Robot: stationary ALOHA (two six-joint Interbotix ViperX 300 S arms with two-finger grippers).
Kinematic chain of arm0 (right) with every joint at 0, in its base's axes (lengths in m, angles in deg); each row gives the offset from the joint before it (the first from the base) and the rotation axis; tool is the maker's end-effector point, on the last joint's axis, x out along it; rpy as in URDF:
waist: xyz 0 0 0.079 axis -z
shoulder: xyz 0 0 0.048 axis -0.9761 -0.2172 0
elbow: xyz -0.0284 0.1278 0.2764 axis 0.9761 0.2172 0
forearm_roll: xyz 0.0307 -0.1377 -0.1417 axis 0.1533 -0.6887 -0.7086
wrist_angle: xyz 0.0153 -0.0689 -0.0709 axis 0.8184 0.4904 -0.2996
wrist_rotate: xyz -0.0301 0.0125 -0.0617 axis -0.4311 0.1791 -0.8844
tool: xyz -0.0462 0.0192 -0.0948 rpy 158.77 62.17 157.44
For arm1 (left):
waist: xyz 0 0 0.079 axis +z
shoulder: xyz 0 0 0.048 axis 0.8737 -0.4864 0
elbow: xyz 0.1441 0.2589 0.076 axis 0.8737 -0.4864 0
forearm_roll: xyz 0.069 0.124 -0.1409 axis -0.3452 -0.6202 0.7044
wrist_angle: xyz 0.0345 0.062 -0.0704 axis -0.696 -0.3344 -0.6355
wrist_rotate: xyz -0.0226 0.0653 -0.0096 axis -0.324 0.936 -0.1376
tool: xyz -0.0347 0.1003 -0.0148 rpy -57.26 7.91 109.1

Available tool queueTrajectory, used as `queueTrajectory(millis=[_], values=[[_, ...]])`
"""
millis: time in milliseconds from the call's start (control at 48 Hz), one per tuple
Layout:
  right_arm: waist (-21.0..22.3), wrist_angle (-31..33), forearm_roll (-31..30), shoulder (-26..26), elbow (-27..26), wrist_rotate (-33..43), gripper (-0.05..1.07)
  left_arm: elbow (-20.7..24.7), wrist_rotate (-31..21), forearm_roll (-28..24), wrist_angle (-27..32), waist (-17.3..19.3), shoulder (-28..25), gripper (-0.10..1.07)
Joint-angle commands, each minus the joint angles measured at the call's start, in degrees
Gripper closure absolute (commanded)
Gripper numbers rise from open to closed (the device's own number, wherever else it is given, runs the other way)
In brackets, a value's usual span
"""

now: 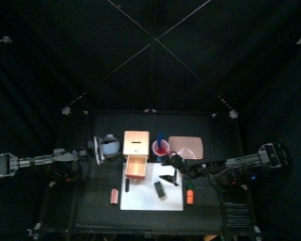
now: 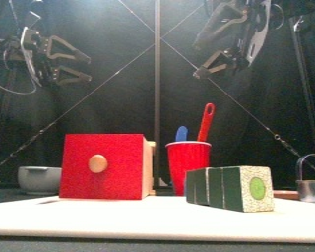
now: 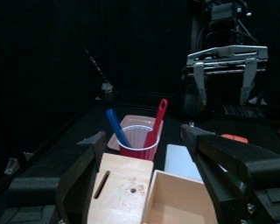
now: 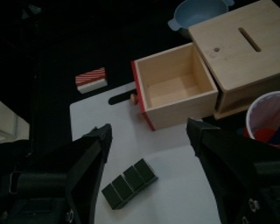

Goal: Grab carrot

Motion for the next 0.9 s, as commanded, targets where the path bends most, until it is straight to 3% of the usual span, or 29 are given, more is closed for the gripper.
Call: queueTrajectory(millis=[0,167,396,542,729,875], values=[[0.00,0.18,0.88,1.14,-0.53,0.44,0.05,1.58,0.09,-0.26,-0.35,0.00,-0.09,-0.03],[-0.88,4.31,12.48,2.29,0.97,0.18,0.05,1.49,0.09,-0.18,-0.35,0.00,-0.09,-0.03],[-5.89,20.74,39.46,6.50,2.64,0.53,0.05,1.23,0.09,-0.09,-0.35,0.00,-0.09,-0.03],[-7.38,25.22,52.38,6.15,2.72,0.62,0.05,1.23,0.09,0.00,-0.35,0.62,-0.26,-0.03],[-7.38,28.56,62.93,3.60,3.25,1.67,0.05,1.23,0.09,0.00,-0.26,0.97,-0.62,-0.03],[-9.05,31.11,63.37,2.02,3.43,8.53,0.05,1.05,0.09,0.00,-0.26,0.97,-1.05,-0.03]])
